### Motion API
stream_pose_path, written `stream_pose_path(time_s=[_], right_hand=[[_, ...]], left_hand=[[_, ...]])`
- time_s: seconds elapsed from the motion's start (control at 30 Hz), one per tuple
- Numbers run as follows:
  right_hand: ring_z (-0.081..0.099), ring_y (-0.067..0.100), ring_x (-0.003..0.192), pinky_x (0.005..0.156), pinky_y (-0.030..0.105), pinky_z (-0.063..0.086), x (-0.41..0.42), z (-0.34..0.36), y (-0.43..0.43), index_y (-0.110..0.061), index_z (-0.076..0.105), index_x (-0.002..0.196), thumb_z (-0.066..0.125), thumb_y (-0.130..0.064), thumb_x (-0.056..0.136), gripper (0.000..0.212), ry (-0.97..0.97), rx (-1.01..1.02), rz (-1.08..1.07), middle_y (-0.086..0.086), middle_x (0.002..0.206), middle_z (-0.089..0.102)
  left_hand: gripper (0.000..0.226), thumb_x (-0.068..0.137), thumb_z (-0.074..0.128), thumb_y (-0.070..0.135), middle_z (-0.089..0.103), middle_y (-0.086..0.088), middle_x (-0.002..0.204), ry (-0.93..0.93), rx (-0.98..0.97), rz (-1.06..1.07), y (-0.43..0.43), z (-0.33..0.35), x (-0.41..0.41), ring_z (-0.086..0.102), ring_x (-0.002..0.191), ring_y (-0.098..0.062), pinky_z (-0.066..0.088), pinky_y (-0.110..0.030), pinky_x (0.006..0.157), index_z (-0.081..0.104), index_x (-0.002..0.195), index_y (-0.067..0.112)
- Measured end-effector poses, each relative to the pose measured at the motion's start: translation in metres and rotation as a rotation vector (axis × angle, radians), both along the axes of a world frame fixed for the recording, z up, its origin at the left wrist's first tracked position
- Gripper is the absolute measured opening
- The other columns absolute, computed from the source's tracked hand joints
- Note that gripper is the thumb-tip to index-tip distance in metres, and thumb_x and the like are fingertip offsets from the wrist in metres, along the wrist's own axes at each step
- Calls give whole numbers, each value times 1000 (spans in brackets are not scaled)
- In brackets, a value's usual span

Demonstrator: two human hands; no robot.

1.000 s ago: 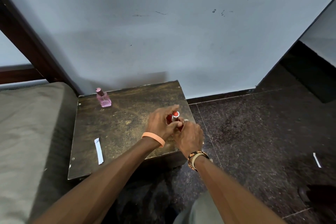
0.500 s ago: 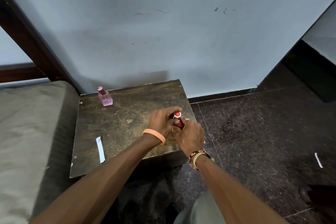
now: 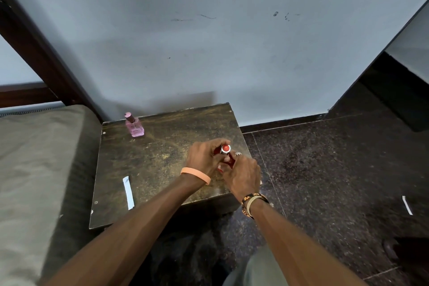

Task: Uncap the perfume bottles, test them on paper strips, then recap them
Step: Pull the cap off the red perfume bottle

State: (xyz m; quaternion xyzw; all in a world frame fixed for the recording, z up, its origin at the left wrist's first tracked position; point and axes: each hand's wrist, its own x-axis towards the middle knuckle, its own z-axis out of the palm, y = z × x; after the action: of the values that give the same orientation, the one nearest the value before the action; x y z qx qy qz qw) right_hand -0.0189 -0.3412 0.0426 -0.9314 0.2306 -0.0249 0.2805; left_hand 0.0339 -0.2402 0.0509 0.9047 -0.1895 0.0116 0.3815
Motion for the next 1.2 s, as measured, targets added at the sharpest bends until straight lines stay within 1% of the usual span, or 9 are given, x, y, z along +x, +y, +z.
stream_pose_path(time_s=[0.13,0.23,0.4,0.6,0.73,0.9,1.03,1.13,1.2], right_hand=[[68,23,78,68,30,54,0,0,-2,-13,70,90,75,-33,84,21,-7,4,-2,5,82,71],[69,23,78,69,32,55,0,-4,-1,-14,70,92,75,-44,82,32,-16,-30,3,5,82,71],[68,22,78,69,31,55,0,-2,-1,-15,70,93,76,-42,82,29,-14,-29,15,4,82,71],[68,20,75,68,31,56,0,-5,-1,-16,72,91,77,-39,82,25,-10,-36,16,3,79,71],[68,21,82,75,34,56,1,-7,-1,-20,70,102,74,-46,82,33,-54,-29,28,3,87,72],[68,21,83,76,33,55,2,-9,-3,-20,68,103,75,-46,81,34,-54,-28,26,2,87,71],[68,20,85,77,31,54,2,-12,-3,-20,69,106,75,-44,82,34,-35,-36,24,2,90,72],[68,20,85,76,30,53,3,-12,-3,-22,69,110,75,-42,83,34,-48,-47,35,1,91,72],[67,20,86,76,31,53,3,-13,-4,-22,68,110,74,-43,83,35,-38,-61,31,2,91,72]], left_hand=[[44,80,72,9,71,3,113,36,-12,-24,-1,0,-2,65,104,-11,38,-7,86,66,120,24],[39,82,69,6,72,3,111,14,36,-94,1,0,4,67,100,-12,34,1,80,68,117,23],[30,78,74,9,76,2,96,-81,10,-55,2,-6,3,72,85,-13,54,-22,78,73,106,22],[29,73,79,12,75,2,95,-78,-57,8,0,-7,-1,72,87,-14,55,-22,80,75,101,20],[24,76,77,36,71,12,74,44,-257,235,0,7,9,66,62,-2,53,-15,63,76,95,21],[20,81,71,39,49,17,47,-7,-62,94,7,4,9,42,41,3,28,-8,48,73,93,23],[20,85,68,37,47,17,52,-20,-77,71,6,-3,8,42,44,3,30,-8,48,69,95,19],[24,85,66,40,56,6,57,1,-138,89,6,-4,8,46,50,-5,40,-23,52,69,96,19],[20,85,67,36,56,9,62,43,-208,105,6,-2,9,50,57,-4,43,-26,59,70,95,19]])
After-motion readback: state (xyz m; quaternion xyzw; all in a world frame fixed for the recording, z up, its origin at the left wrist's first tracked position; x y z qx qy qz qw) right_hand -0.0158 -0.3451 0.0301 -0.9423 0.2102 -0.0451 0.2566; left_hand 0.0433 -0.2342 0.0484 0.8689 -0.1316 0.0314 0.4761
